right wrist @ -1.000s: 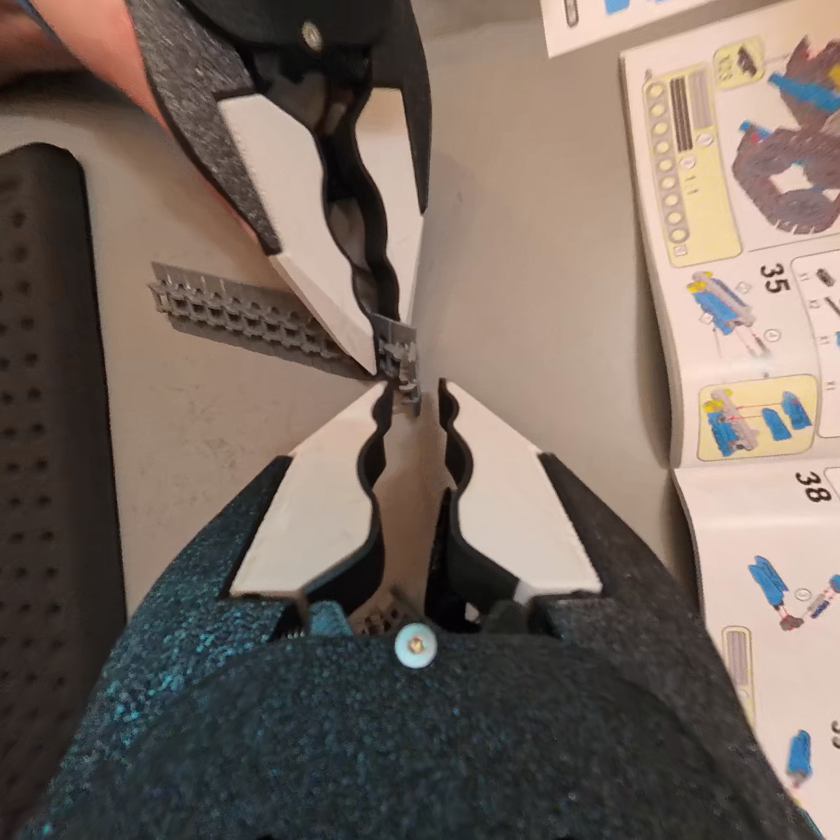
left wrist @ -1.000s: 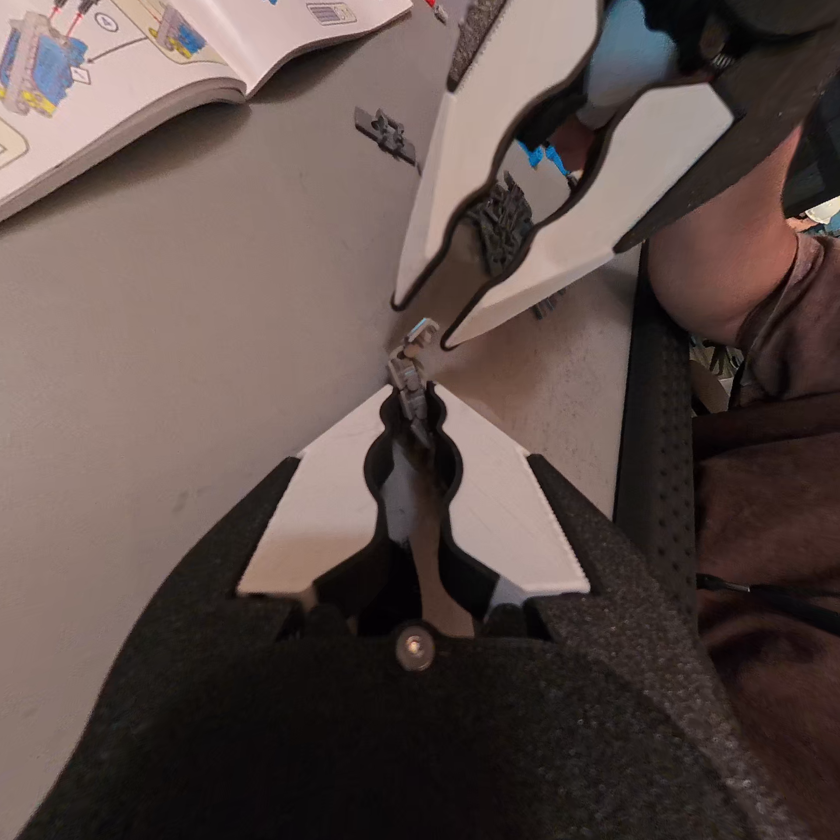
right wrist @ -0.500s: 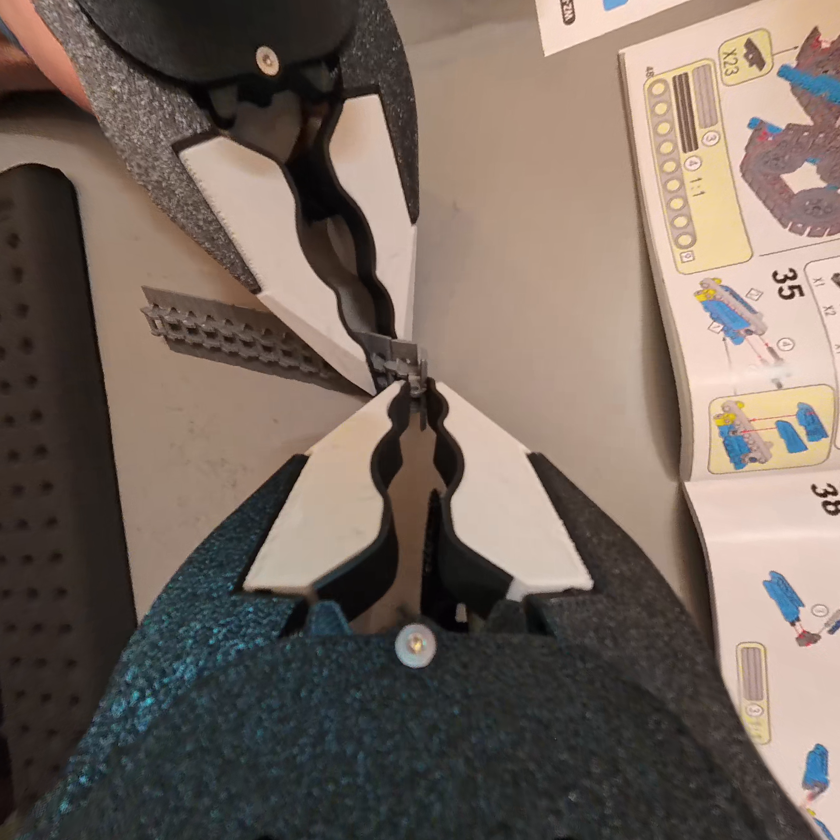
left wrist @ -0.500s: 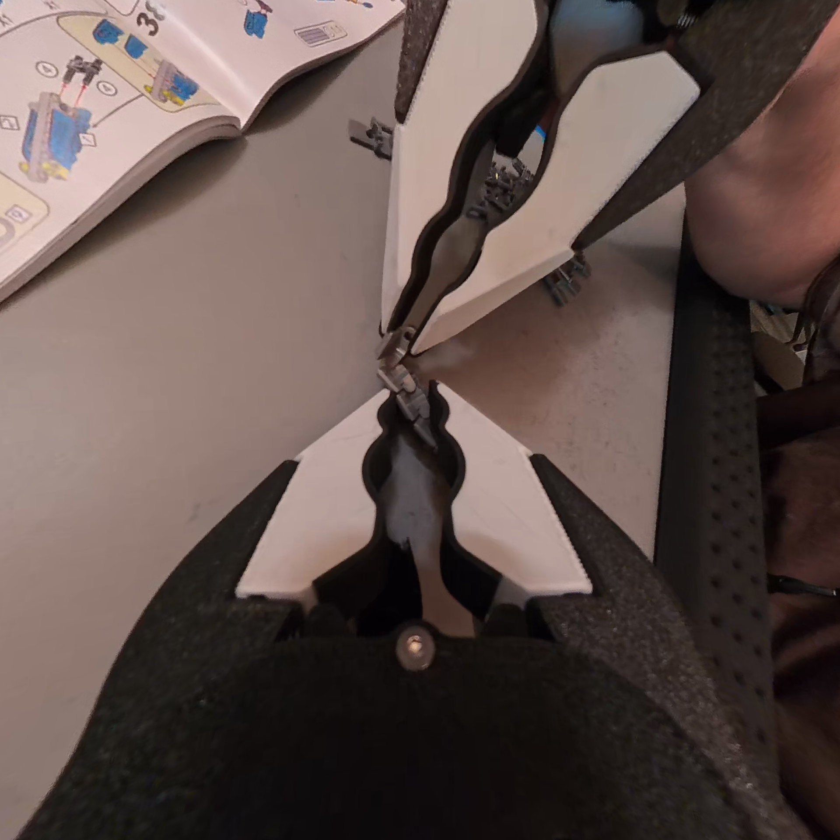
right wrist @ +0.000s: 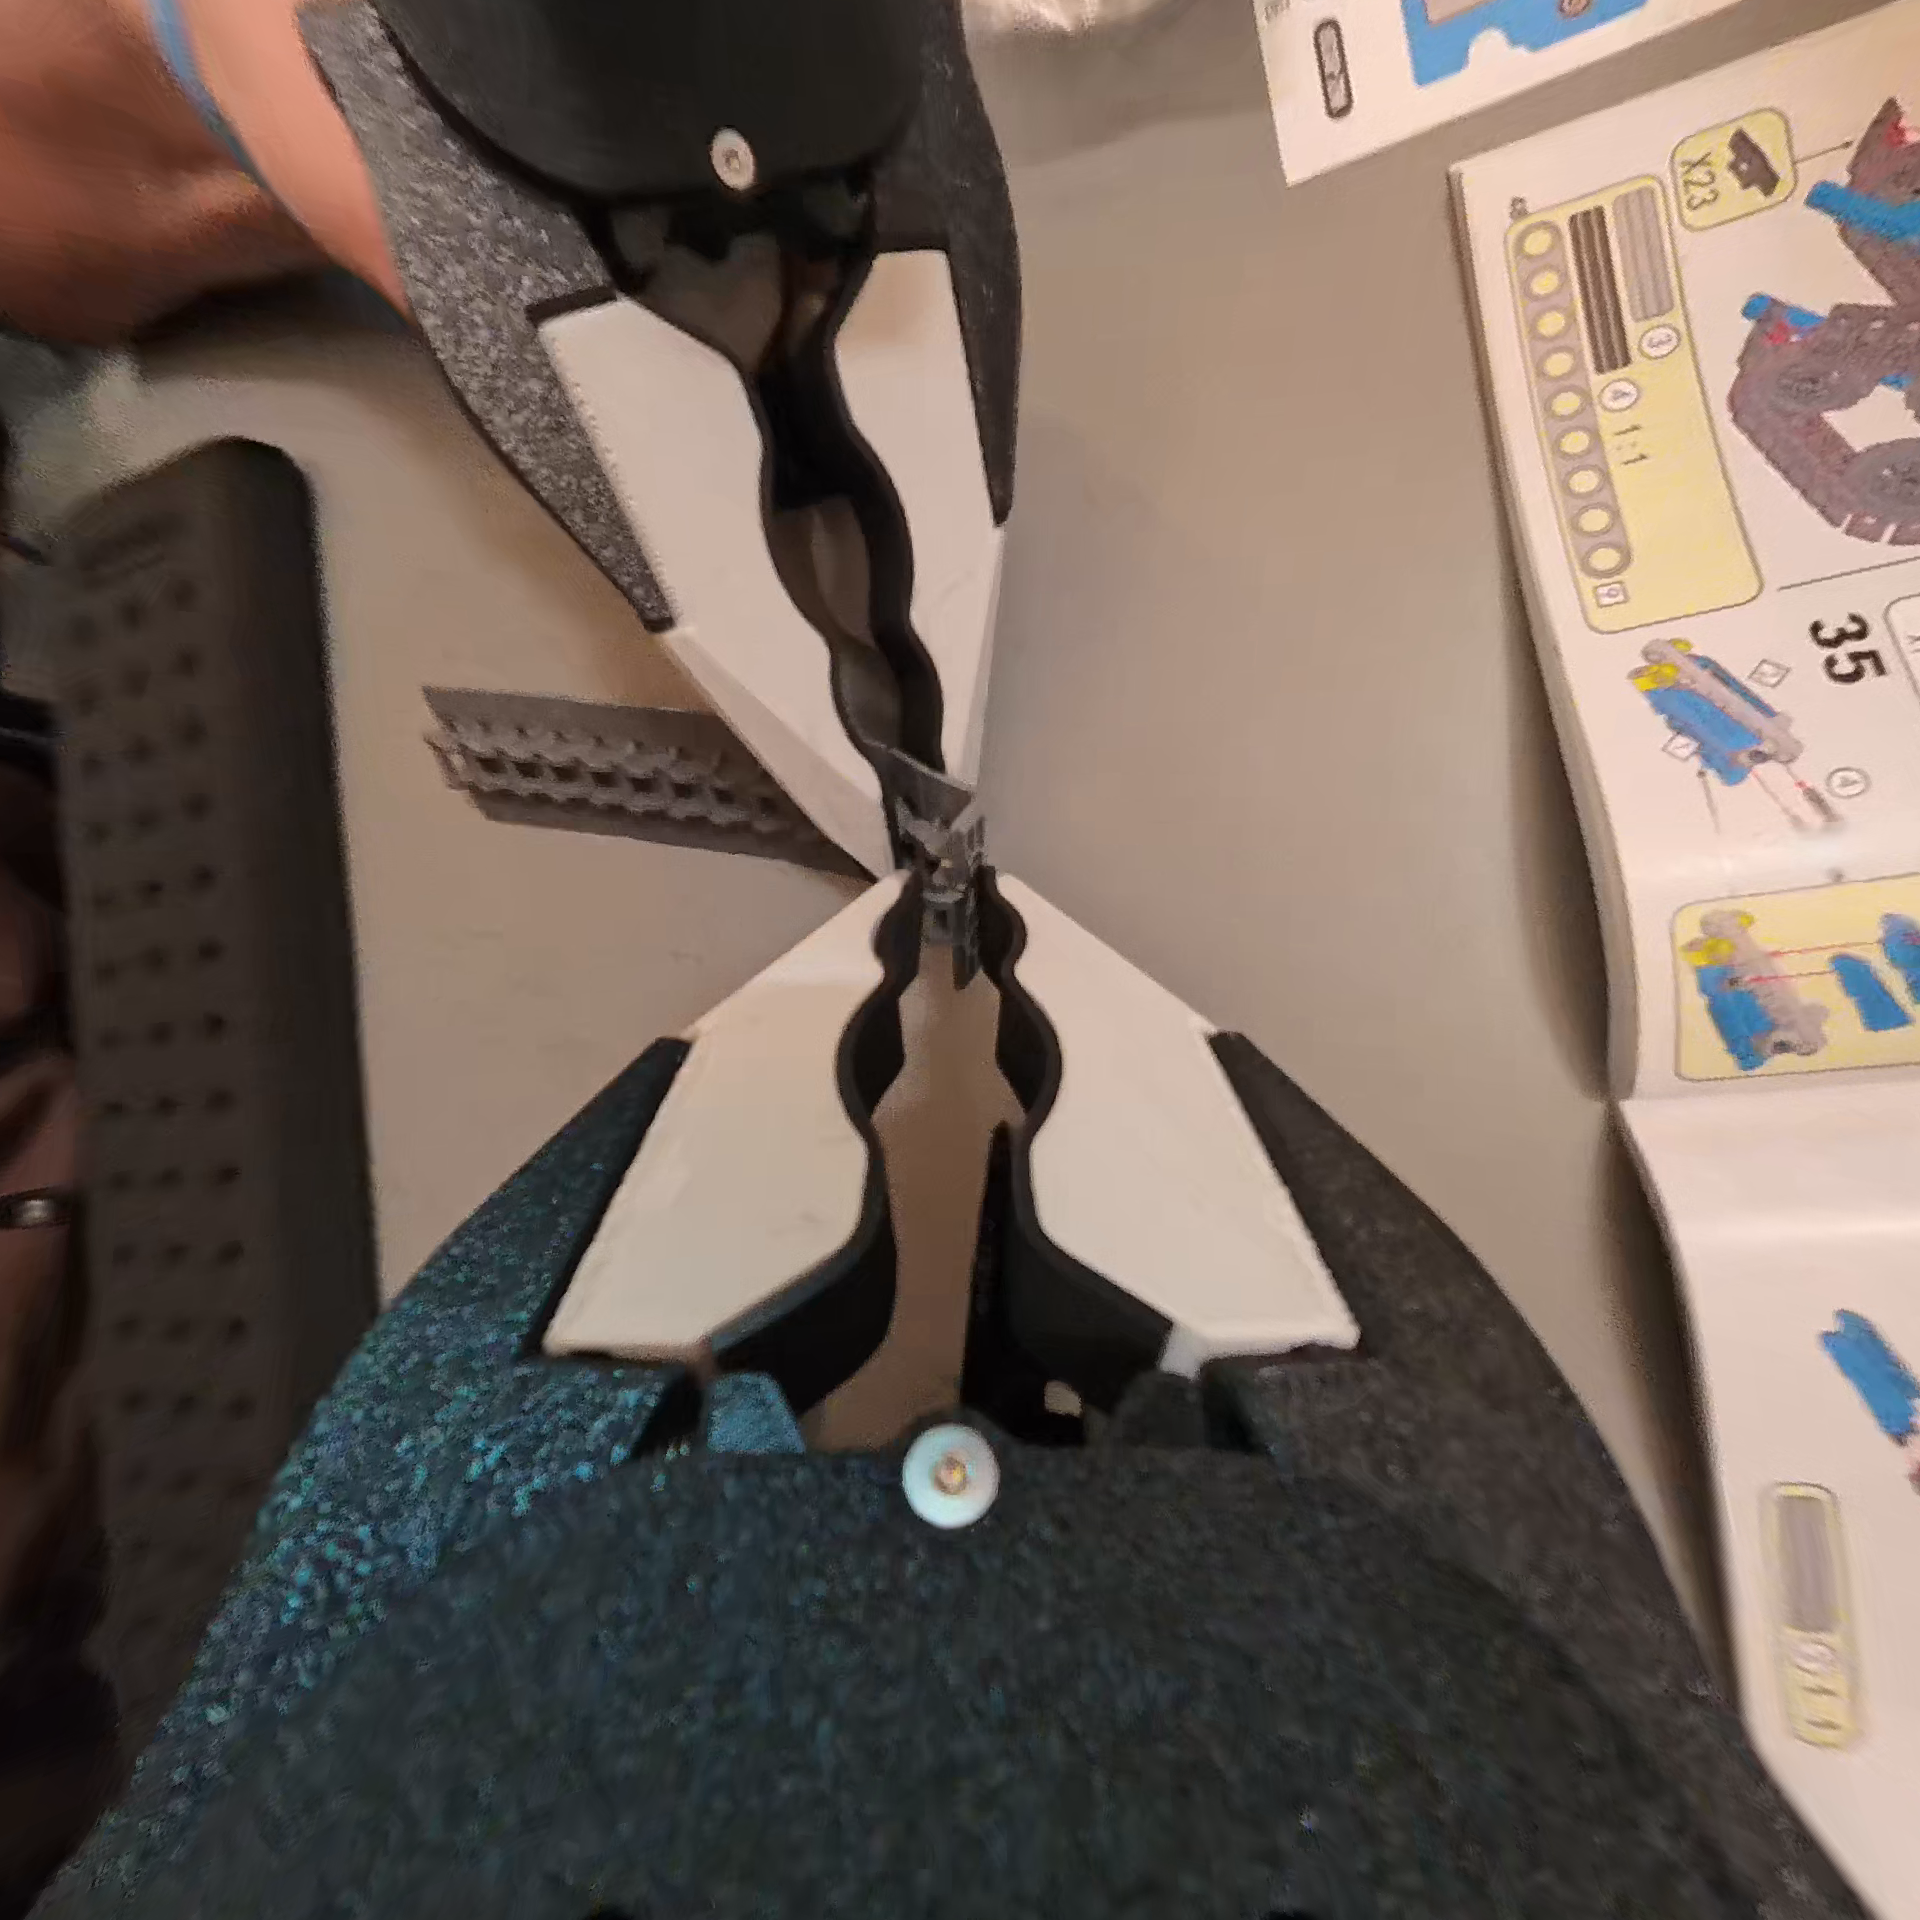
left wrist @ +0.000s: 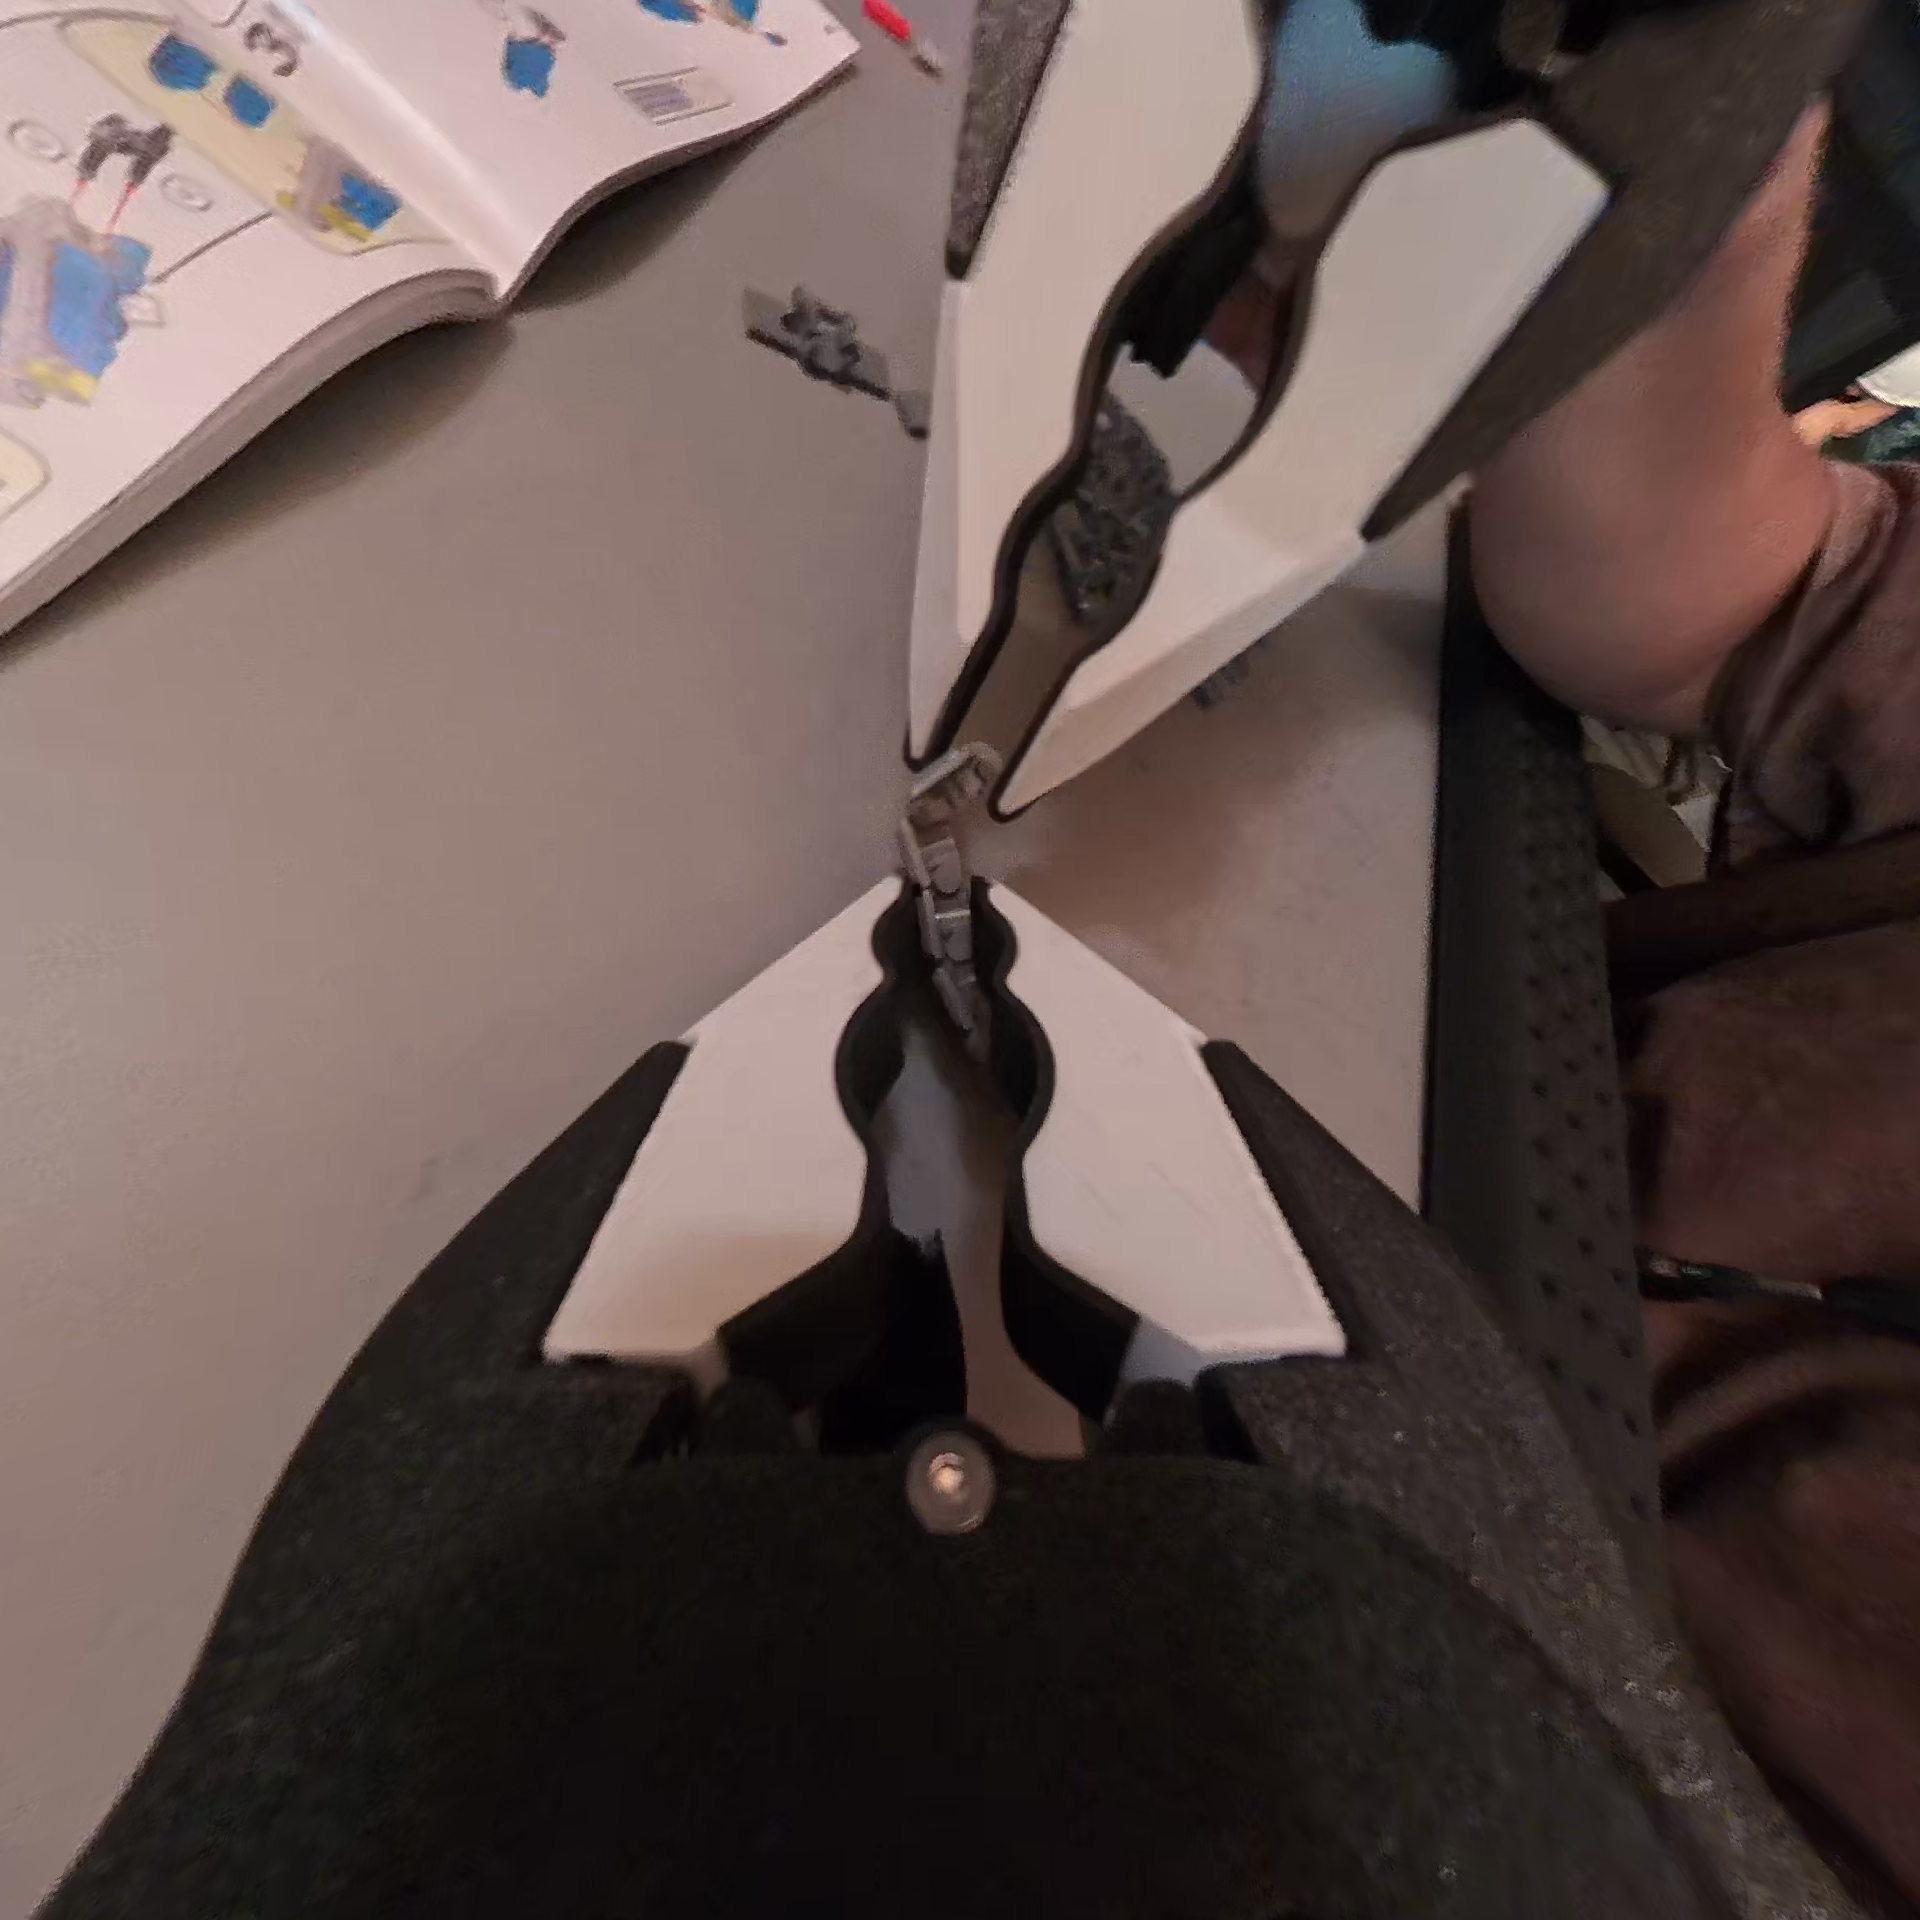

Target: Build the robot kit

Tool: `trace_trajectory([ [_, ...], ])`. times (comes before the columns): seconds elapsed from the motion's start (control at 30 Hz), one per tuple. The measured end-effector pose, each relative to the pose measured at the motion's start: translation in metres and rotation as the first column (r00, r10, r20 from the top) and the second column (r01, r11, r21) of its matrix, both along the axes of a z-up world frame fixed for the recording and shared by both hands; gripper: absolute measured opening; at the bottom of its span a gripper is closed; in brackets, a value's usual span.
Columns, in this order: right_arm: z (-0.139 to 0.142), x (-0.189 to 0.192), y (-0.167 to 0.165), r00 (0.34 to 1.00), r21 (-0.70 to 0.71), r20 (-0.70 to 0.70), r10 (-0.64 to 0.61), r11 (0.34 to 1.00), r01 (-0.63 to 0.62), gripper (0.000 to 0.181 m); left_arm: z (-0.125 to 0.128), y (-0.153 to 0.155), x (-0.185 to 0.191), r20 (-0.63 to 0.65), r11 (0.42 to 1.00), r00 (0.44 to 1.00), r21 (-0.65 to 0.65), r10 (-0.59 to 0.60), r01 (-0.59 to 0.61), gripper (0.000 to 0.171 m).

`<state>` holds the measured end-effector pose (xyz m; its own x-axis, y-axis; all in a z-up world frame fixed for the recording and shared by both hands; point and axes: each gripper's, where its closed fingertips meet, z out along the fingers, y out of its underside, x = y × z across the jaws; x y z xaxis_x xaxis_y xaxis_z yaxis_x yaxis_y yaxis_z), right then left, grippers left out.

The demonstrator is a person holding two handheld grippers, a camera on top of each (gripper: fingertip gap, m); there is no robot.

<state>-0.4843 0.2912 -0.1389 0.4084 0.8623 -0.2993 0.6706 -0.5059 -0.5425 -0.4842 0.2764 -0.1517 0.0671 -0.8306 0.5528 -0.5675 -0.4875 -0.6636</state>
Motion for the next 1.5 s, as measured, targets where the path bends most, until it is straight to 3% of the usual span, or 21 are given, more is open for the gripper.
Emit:
trace_trajectory([
  [0.17,0.007,-0.004,-0.021,0.985,-0.054,-0.169,0.015,0.998,-0.025,0.011,0.006,-0.022,-0.004,0.036,0.986,0.988,0.079,-0.149,0.146,0.009],
  [0.3,0.015,0.000,-0.038,0.943,-0.069,-0.331,-0.031,0.998,0.009,0.009,0.010,-0.035,-0.005,0.058,0.976,0.976,0.063,-0.212,0.208,0.009],
  [0.43,0.004,0.019,-0.039,0.966,0.065,-0.245,-0.085,0.992,0.104,0.000,0.005,-0.044,-0.004,0.027,0.970,0.971,0.054,-0.237,0.235,0.008],
  [0.6,0.017,0.010,-0.058,0.951,0.032,-0.304,-0.065,0.996,0.078,0.029,-0.002,-0.035,0.000,-0.011,0.985,0.985,0.041,-0.170,0.170,0.008],
  [0.7,0.009,0.003,-0.051,0.971,0.110,-0.226,-0.081,0.988,0.109,0.036,0.000,-0.032,0.002,0.001,0.989,0.989,0.040,-0.145,0.145,0.008],
  [0.8,-0.003,0.006,-0.042,0.986,0.194,-0.128,-0.103,0.973,0.127,0.019,0.001,-0.031,0.003,0.009,0.991,0.991,0.025,-0.134,0.134,0.008],
  [0.87,0.003,0.008,-0.039,0.982,0.222,-0.163,-0.099,0.966,0.134,0.009,0.005,-0.034,0.002,0.032,0.988,0.987,0.033,-0.155,0.154,0.008],
  [1.1,0.011,0.003,-0.051,0.897,-0.145,-0.415,-0.155,0.984,0.102,0.009,0.013,-0.046,-0.003,0.070,0.953,0.962,0.174,-0.264,0.249,0.008],
  [1.23,0.026,-0.003,-0.075,0.839,-0.284,-0.535,-0.102,0.957,-0.065,0.009,0.027,-0.070,-0.009,0.156,0.917,0.907,0.158,-0.390,0.367,0.008],
  [1.37,0.048,-0.010,-0.097,0.744,-0.421,-0.660,-0.110,0.874,-0.244,0.009,0.047,-0.092,-0.014,0.262,0.880,0.840,0.157,-0.475,0.448,0.008],
  [1.5,0.035,-0.009,-0.087,0.809,-0.336,-0.580,-0.094,0.932,-0.133,0.008,0.035,-0.081,-0.012,0.196,0.904,0.883,0.114,-0.427,0.412,0.008],
])
